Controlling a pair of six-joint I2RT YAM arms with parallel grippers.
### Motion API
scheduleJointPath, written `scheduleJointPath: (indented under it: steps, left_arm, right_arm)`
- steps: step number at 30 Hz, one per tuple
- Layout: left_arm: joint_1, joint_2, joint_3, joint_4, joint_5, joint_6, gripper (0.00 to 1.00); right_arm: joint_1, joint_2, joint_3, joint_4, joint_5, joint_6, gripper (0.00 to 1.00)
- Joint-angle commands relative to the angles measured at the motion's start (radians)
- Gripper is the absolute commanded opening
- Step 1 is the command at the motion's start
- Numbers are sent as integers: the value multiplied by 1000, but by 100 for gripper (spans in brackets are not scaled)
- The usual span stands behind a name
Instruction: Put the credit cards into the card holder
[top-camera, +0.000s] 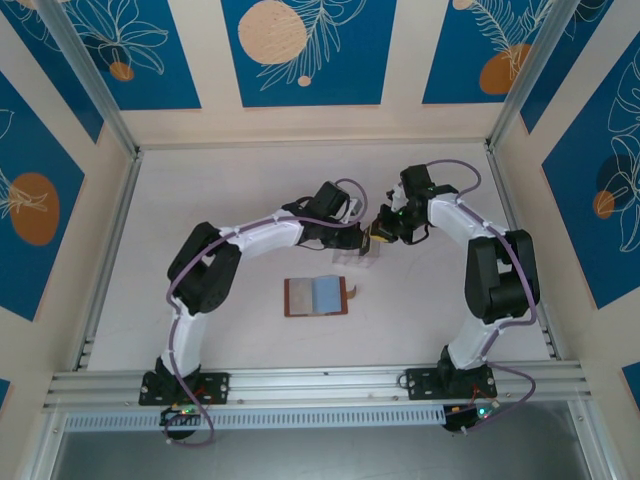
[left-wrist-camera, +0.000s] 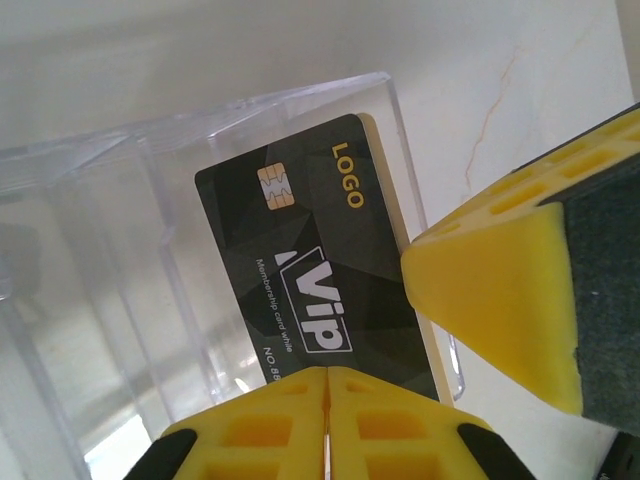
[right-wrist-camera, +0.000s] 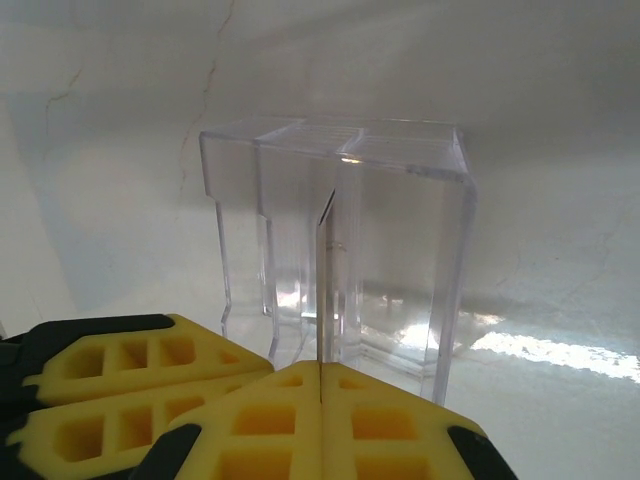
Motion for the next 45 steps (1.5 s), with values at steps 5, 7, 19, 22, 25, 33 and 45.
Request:
scheduleJointPath:
  steps: [5,7,19,22,25,33,45]
  left_arm:
    - [8,28,38,60,68,-31,7]
    - [6,40,44,60,66,-35,7]
    - [-5,112,78,55,65,-38,7]
    - [-5,111,73,52,46,-35,7]
    - [-7,114,73,44,34,-32,7]
    - [-6,109,70,37,30,-35,7]
    - [34,-19,72,56,118,-62,14]
  right_arm:
    - [-13,-47,-26,2,-30,16,0]
    - [-15,-49,-26,2,-30,17,0]
    - [-19,-61,-35,0,-27,19,0]
    - [-20,-61,-34,-1,-27,17,0]
    - [-20,-64,-32,-2,-28,19,0]
    - [-25,-107,-52,3,-13,24,0]
    - [-31,-166,-68,5,-7,24,0]
